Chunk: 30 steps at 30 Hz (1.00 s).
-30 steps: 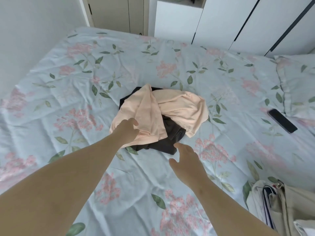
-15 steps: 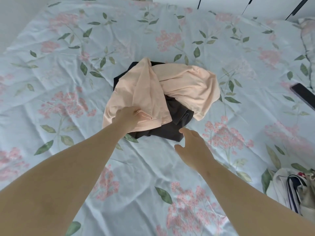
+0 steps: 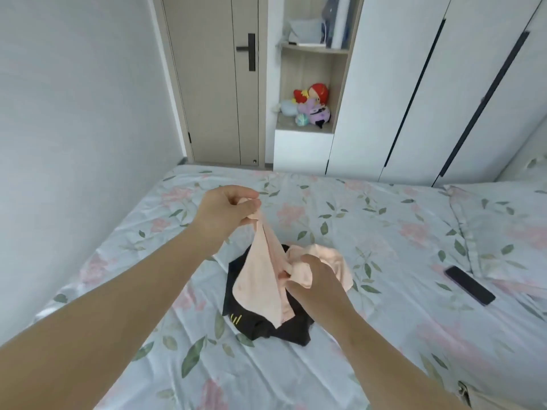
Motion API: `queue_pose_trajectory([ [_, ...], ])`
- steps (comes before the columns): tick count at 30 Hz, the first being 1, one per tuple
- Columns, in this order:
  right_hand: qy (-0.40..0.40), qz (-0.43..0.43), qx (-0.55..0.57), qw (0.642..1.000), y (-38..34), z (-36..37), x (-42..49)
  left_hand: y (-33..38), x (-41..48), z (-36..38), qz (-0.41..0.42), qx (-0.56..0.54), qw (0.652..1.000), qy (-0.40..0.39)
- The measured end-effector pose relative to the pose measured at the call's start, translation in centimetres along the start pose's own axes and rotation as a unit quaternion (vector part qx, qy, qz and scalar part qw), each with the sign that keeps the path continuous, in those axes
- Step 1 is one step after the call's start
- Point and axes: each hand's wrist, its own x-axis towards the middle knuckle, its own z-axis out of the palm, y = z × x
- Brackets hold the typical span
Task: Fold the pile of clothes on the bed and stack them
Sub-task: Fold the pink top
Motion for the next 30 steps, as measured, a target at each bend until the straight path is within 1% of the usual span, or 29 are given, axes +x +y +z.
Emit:
queue_pose_trajectory([
  [3,0.009,-0.053,0.032,0.998,-5.6,-2.5,-2.1,7.7,-2.2,-0.1,0.020,-0.071,0.997,-0.017],
  [5,0.019,-0.063,0.022,0.998,-8.5,-4.0,-3.7,12.1,-3.9,0.0,0.036,-0.106,0.993,-0.030],
  [7,0.054,-0.066,-0.006,0.996,-10.4,-5.6,-5.3,16.1,-5.3,-0.1,0.063,-0.133,0.988,-0.038],
  [11,0.100,-0.067,0.001,0.993,-11.8,-10.0,-8.1,22.2,-7.5,-1.3,0.120,-0.164,0.979,-0.012],
  [13,0.145,-0.070,-0.012,0.987,-12.3,-12.4,-9.2,23.9,-8.3,-2.5,0.134,-0.172,0.976,0.014],
  [15,0.211,-0.081,-0.014,0.974,-12.8,-14.8,-10.1,24.7,-8.9,-3.8,0.144,-0.158,0.976,0.041],
  [17,0.259,-0.107,-0.011,0.960,-13.7,-16.9,-10.9,24.7,-9.5,-5.0,0.161,-0.119,0.977,0.068],
  [20,0.268,-0.161,0.036,0.949,-15.6,-18.2,-12.4,24.1,-10.1,-6.8,0.188,-0.066,0.975,0.103],
  [23,0.243,-0.200,0.134,0.940,-17.6,-18.1,-13.9,22.8,-11.1,-8.6,0.211,0.015,0.970,0.124],
  [25,0.196,-0.198,0.230,0.932,-19.1,-17.7,-14.8,21.4,-12.5,-9.2,0.200,0.047,0.976,0.078],
  [26,0.169,-0.193,0.270,0.928,-19.8,-17.4,-15.1,20.4,-13.5,-9.1,0.186,0.060,0.980,0.032],
  [28,0.117,-0.180,0.317,0.924,-21.2,-16.7,-15.6,17.8,-15.4,-8.3,0.160,0.088,0.979,-0.092],
  [30,0.060,-0.168,0.349,0.920,-22.3,-15.8,-16.1,15.2,-17.6,-6.4,0.144,0.109,0.959,-0.219],
])
